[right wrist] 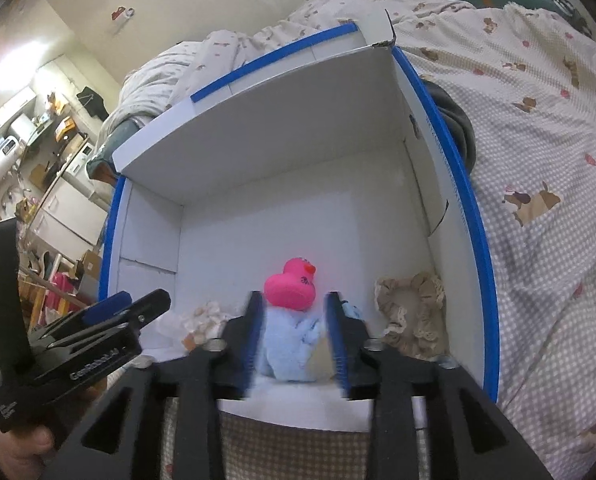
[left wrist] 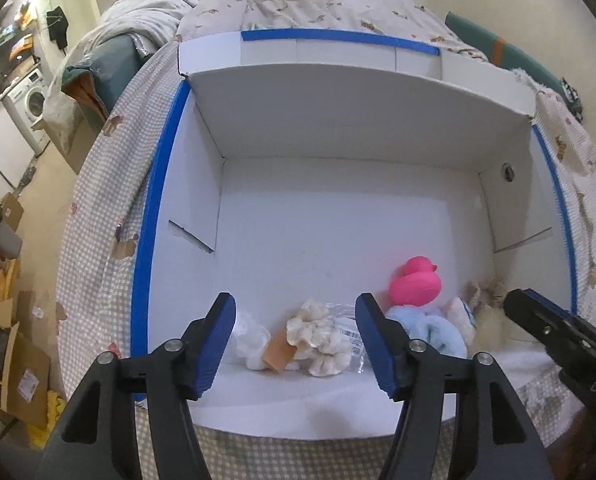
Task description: Organize soft objects
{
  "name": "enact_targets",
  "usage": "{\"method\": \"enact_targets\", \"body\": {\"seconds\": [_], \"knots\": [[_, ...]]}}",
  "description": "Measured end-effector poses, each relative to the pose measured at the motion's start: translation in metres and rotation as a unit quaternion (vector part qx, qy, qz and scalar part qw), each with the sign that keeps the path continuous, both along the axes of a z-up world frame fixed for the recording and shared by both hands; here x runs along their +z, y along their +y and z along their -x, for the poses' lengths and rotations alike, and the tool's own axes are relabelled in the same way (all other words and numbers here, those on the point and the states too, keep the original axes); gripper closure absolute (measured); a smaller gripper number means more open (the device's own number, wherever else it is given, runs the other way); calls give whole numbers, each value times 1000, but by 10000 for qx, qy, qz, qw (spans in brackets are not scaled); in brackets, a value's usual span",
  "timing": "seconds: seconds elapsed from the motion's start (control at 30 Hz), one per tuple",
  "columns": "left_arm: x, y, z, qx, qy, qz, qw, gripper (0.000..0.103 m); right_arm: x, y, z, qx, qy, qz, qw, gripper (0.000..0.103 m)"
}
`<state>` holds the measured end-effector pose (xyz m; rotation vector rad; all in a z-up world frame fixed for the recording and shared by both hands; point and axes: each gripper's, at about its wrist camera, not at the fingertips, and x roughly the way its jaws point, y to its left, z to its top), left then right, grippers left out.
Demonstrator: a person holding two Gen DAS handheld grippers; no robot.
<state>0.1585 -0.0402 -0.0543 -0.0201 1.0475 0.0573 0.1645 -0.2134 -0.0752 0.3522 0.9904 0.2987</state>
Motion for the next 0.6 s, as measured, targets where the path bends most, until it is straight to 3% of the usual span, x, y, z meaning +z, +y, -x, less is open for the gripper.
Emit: {"method": "enact_targets", "body": {"seconds": [0.03,0.2,0.27,0.4,0.5,0.6], "knots": [[3,2,2,-7,-36,30,10000,44,2,-1,1,-31,-46,8,10000,25],[16,11,13,-29,-174,0,9998,44,19,3,8,3,-513,131,9986,20],[22,16,18,-7,-246,-48,9997,44,23,5,11,27,-652,174,9977,0],[35,28,29,-15,-400,-135,9991,44,30,6,15,-11,-952,285,9951,0],[42,38,39,68,-487,-212,9986,44,29,5,16,-64,-945,305,9950,0],[45,51,48,239,-458,-52,9987,40,30,2,20,-146,-926,297,9951,0]]}}
